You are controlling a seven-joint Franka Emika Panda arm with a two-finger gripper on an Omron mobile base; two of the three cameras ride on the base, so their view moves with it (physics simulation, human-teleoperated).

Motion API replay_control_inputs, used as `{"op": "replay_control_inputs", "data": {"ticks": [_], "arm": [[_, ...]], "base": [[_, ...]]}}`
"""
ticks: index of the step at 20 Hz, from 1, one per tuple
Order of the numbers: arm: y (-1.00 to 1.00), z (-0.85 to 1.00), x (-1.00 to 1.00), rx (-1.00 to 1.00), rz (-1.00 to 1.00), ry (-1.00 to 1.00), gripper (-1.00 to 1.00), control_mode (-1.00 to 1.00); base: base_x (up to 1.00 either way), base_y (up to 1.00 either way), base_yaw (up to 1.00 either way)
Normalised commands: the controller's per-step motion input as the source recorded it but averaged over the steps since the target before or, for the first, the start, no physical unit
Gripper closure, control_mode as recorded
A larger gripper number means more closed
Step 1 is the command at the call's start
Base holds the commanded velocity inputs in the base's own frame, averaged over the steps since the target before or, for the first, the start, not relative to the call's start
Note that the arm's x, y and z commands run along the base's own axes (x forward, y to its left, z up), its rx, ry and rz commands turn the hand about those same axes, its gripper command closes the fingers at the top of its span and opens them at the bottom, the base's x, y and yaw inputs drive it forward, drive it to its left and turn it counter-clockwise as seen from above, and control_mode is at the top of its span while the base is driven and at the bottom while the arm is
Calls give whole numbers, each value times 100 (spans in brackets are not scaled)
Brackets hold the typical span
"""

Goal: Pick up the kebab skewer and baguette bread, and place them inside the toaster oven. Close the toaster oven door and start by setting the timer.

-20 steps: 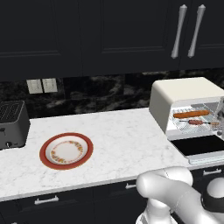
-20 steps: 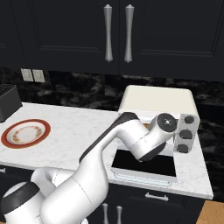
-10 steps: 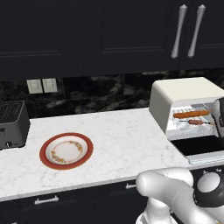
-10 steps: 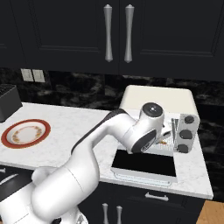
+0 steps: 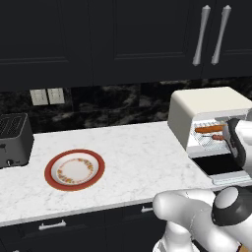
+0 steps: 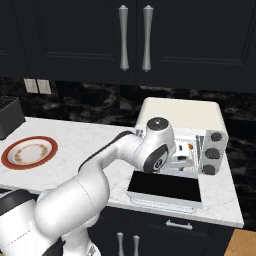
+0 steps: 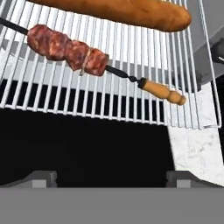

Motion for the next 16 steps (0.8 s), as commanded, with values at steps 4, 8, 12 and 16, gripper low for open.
{"op": "replay_control_inputs", "data": {"ticks": [4, 8, 12, 16], "arm": [[0, -26, 3, 0, -44, 0, -100, -100], [-2, -31, 0, 0, -44, 0, -100, -100], [-5, -28, 6, 0, -38, 0, -100, -100], [-10, -14, 19, 0, -26, -1, -100, -100]], "base": [[0, 0, 0], [0, 0, 0], [0, 0, 0], [0, 0, 0]]}}
